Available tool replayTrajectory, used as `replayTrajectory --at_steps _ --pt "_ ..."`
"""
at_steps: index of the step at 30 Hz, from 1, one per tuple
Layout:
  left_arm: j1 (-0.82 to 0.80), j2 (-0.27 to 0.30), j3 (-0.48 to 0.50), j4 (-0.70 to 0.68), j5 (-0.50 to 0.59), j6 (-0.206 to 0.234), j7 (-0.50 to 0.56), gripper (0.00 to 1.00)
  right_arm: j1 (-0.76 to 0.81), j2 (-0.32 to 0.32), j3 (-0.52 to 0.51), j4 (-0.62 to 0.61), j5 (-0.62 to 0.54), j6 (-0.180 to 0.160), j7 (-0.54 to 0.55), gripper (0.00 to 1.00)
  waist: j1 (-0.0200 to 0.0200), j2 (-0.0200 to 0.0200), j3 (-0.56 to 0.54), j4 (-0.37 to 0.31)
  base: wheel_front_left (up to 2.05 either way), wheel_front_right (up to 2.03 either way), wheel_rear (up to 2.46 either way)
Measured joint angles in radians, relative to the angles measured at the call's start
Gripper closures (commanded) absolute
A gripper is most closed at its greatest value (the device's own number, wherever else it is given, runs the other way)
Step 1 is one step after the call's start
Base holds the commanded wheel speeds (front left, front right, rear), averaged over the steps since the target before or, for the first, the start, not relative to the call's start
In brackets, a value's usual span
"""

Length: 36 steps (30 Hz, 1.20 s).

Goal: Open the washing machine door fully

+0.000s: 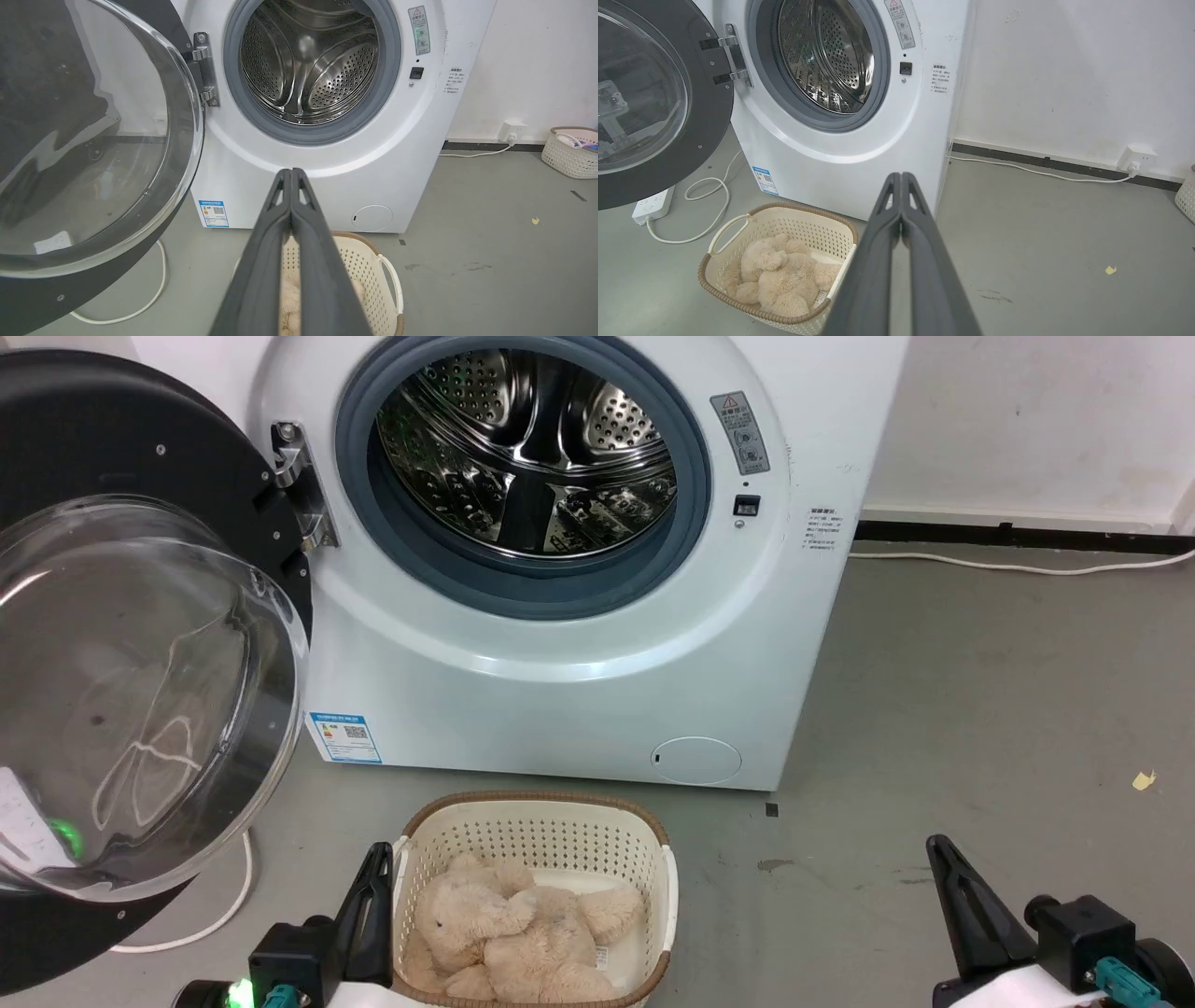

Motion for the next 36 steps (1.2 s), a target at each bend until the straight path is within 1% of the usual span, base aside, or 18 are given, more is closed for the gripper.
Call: replayTrajectory --at_steps 25,36 --pt "-0.022 -0.031 0.052 0.000 0.052 -0.027 0.051 1.00 -0.025 0.000 0.009 -0.006 -0.012 0.000 0.042 1.00 0.0000 0.0000 0.008 -0.005 0.00 0.00 0.00" --pt "-0.035 -0.044 0.071 0.000 0.078 -0.045 0.072 1.00 -0.030 0.000 0.013 -0.009 -0.014 0.000 0.058 1.00 0.0000 0.0000 0.011 -0.007 0.00 0.00 0.00"
